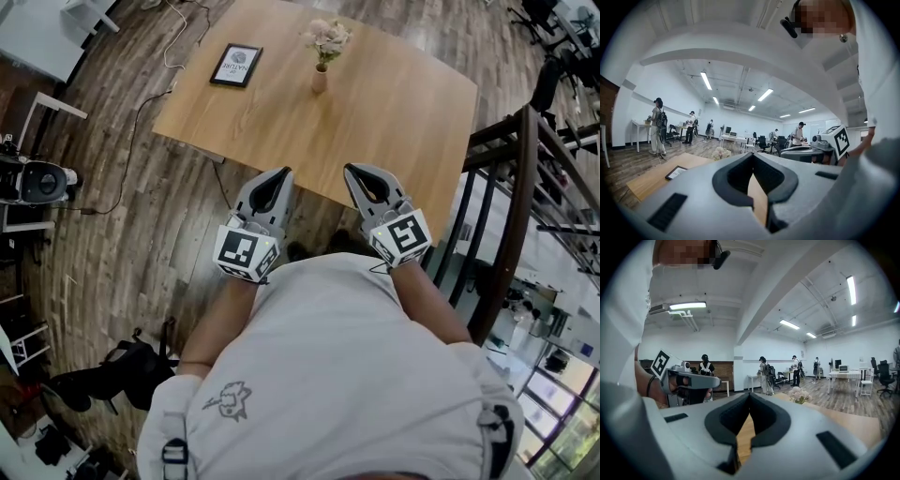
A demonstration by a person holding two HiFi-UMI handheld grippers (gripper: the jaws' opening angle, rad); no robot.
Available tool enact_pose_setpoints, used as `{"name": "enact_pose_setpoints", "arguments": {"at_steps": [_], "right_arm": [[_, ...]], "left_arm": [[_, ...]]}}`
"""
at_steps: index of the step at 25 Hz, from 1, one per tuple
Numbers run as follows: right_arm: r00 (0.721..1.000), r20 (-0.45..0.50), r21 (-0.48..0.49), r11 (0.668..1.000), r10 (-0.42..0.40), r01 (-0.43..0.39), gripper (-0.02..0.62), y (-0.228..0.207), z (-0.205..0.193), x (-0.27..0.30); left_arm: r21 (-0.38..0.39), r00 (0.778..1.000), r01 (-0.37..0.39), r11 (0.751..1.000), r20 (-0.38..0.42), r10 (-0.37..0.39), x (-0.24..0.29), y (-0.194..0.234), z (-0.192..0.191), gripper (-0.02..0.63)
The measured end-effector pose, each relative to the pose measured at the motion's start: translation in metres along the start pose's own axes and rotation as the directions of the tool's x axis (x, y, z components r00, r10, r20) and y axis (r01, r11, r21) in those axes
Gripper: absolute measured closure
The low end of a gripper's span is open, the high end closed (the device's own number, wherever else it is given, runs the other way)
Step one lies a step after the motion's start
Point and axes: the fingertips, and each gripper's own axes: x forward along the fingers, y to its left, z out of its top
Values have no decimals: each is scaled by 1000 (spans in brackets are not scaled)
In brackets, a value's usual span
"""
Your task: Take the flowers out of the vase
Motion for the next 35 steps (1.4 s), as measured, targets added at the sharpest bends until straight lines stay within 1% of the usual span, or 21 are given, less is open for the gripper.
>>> {"name": "enact_pose_setpoints", "arguments": {"at_steps": [4, 8, 11, 14, 19, 22, 28, 35], "right_arm": [[1000, 5, 6, 1000, 1, -2, 591, -24, 1, 8], [1000, 4, 20, 1000, 21, -21, 591, -47, -6, 20], [999, 8, 12, 999, 43, -43, 591, -67, -7, 30], [999, 11, 20, 999, 47, -47, 591, -87, -9, 34], [999, 3, 34, 998, 51, -51, 591, -106, -14, 35], [999, -13, 58, 997, 42, -41, 591, -117, -22, 39], [998, -52, 92, 996, 19, -14, 591, -138, -38, 54], [994, -112, 116, 993, -10, 23, 591, -149, -57, 92]], "left_arm": [[-2, 1000, -2, 1000, -11, 2, 23, 5, -1, 601], [-4, 999, -24, 1000, -23, 24, 45, 13, -4, 601], [5, 999, -39, 999, -21, 39, 66, 19, -1, 601], [8, 998, -54, 999, -20, 54, 86, 22, 0, 601], [7, 998, -65, 998, -26, 65, 103, 26, 0, 601], [9, 998, -59, 998, -38, 60, 112, 28, -1, 601], [-16, 997, -44, 999, -71, 43, 134, 44, -10, 601], [-32, 992, 30, 999, -122, -34, 155, 70, -25, 601]]}}
